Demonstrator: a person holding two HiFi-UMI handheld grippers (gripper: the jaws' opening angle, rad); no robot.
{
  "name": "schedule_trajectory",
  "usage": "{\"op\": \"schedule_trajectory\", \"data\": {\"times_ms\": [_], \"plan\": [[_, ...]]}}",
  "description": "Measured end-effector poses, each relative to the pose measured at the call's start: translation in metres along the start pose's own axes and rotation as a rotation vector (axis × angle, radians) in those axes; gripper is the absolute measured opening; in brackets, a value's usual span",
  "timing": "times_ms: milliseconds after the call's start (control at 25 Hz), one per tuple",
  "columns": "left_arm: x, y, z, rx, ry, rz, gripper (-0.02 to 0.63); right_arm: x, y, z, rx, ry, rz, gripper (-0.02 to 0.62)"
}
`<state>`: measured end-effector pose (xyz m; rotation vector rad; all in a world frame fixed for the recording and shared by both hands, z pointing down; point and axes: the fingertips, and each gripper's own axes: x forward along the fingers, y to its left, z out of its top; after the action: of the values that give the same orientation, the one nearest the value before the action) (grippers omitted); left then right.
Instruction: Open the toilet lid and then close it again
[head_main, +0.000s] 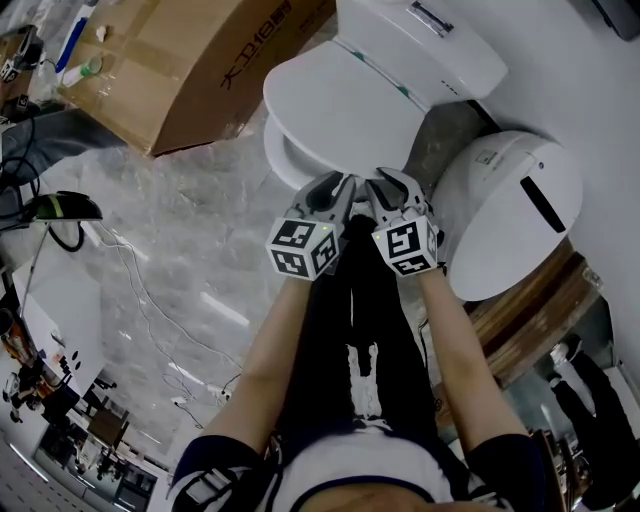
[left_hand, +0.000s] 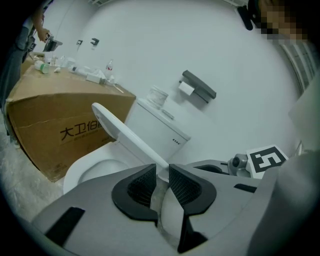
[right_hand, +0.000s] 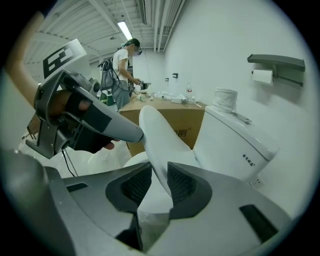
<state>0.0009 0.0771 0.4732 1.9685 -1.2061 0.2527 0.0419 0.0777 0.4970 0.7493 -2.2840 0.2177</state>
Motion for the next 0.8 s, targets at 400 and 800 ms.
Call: {"op": "schedule_trajectory", "data": {"times_ms": [400, 800], "plan": [[-0.003, 0.011, -0.011, -0.053, 0.023, -0.025, 0.097, 0.007, 0.010, -0.006, -0.040, 0.020, 0.022, 0.080], [-0.009, 0.019, -0.018, -0.076, 0.037, -0.026, 0.097, 0.013, 0.023, -0.013, -0.044, 0.051, 0.041, 0.083]]}}
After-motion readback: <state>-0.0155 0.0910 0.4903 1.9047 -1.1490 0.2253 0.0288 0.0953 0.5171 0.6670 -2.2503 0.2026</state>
